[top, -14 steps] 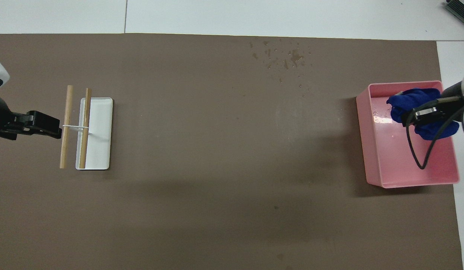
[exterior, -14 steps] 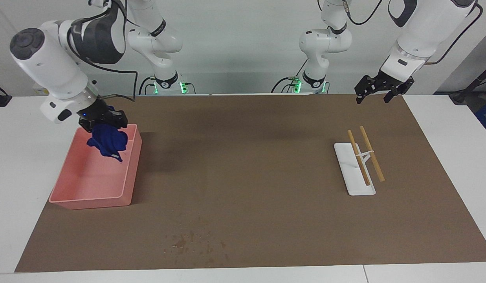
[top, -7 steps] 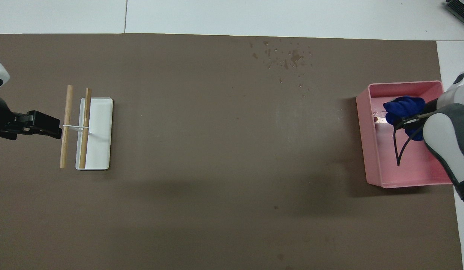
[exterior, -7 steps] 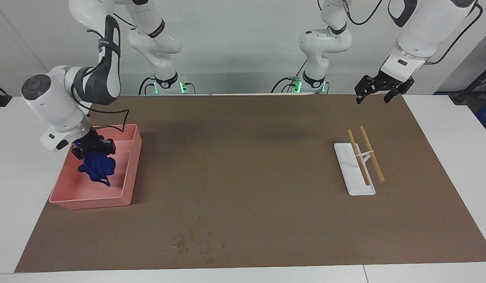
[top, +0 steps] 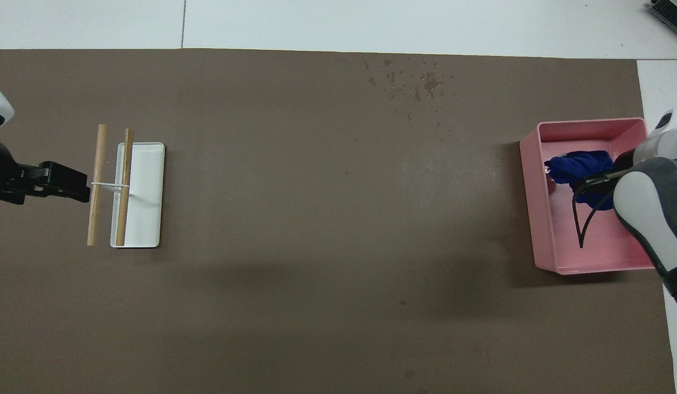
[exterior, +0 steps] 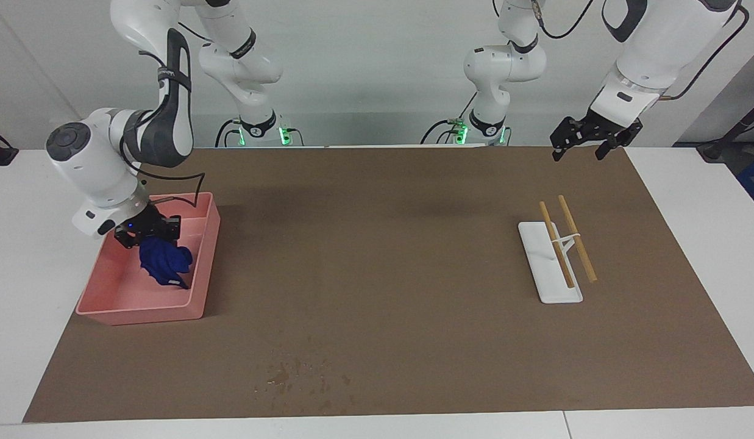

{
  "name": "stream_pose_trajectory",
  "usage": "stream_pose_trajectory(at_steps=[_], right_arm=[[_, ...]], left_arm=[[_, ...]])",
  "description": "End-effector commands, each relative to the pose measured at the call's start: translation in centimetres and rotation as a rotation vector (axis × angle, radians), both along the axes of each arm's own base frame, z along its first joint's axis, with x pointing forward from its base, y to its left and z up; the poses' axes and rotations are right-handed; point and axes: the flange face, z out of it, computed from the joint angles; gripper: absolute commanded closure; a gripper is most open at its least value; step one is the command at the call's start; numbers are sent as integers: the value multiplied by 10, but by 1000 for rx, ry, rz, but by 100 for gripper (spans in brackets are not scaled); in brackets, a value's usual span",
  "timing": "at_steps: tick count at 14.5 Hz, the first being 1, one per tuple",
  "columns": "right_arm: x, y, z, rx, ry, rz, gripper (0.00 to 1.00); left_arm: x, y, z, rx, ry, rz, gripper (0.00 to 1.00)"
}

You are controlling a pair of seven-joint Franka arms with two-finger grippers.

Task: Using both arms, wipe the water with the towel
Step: 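Open the right gripper to drop the towel in the bin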

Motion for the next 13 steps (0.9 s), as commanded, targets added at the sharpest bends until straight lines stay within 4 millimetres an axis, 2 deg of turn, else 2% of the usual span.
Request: stream_pose_trajectory(at_steps=[1, 2, 3, 6, 8, 10, 11, 13], right_arm=[[-8, 16, 82, -22, -10, 41, 0], [-11, 27, 119, -21, -23, 54, 0], [-16, 34, 145, -16, -22, 63, 0], [-37, 38, 200, -15, -35, 62, 0], [-57, 41, 223, -18, -37, 64, 0], [-76, 59, 245, -22, -35, 86, 0], [-82, 71, 251, -25, -30, 101, 0], [-89, 76, 252, -28, -12, 50, 0]], left_arm=[[-6, 2, 1, -3, 10, -3, 0], [-6, 2, 1, -3, 8, -3, 0], [-6, 2, 1, -3, 8, -1, 0], [-6, 2, 1, -3, 8, -3, 0], [-6, 2, 1, -3, 8, -3, 0], [-6, 2, 1, -3, 10, -3, 0], [-6, 2, 1, -3, 8, -3, 0], [-6, 2, 1, -3, 8, -3, 0]])
